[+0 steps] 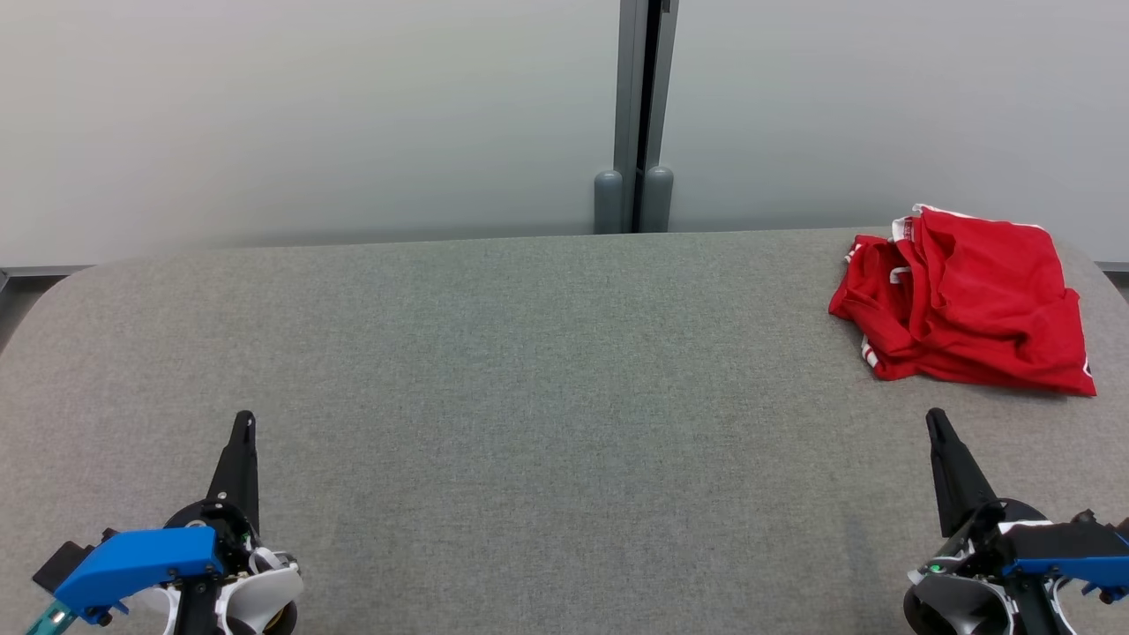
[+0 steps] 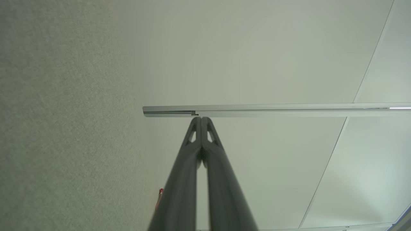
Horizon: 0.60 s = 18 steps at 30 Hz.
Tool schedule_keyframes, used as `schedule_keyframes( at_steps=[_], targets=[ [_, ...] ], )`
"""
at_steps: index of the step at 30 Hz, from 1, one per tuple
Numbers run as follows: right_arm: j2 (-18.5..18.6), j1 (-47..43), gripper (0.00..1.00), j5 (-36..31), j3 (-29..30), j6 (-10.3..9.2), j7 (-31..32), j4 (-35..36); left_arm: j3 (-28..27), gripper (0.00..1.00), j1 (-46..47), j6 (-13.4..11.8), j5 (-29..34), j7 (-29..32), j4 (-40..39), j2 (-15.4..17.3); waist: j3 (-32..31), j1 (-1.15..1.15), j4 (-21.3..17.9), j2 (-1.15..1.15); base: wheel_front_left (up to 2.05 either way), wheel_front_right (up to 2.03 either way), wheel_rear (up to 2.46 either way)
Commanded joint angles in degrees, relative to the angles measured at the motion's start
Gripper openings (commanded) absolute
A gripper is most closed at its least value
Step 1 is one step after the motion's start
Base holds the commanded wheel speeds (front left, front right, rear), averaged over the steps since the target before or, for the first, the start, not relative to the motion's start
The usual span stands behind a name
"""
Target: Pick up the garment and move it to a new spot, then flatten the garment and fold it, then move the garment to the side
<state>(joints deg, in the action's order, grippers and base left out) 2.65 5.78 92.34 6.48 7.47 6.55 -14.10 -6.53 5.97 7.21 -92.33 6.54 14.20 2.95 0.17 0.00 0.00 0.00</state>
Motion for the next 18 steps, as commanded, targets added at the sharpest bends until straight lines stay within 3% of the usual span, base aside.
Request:
schedule_keyframes(
  at_steps=[1,18],
  targets=[
    [0.4,0.8,0.00,0.1,0.2,0.04,0.2,0.2,-0.1,0.00,0.6,0.6,-0.2,0.2,-0.2,-0.1,0.0,0.00,0.0,0.00,0.00,0.00,0.00],
    [0.4,0.8,0.00,0.1,0.1,0.04,0.2,0.2,-0.1,0.00,0.6,0.6,-0.2,0.2,-0.2,-0.1,0.0,0.00,0.0,0.00,0.00,0.00,0.00]
  ],
)
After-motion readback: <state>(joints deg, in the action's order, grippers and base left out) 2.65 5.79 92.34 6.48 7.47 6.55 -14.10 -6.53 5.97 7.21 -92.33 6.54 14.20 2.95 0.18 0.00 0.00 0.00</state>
